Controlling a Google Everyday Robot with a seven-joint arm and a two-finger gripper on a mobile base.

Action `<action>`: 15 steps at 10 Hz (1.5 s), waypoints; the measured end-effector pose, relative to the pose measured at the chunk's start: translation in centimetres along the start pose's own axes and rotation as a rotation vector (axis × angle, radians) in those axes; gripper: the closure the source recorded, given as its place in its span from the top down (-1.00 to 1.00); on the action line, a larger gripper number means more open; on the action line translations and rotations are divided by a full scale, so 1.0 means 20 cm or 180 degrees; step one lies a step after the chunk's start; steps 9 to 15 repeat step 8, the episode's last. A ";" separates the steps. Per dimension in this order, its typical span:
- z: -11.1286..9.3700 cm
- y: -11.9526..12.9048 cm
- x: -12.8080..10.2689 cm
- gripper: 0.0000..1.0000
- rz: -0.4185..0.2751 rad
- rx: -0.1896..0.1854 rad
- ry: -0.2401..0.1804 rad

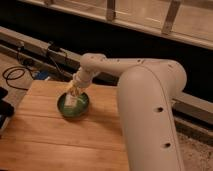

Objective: Place the bottle in the ceramic bowl

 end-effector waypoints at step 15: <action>0.00 0.00 0.00 0.60 0.0000 0.0002 -0.0001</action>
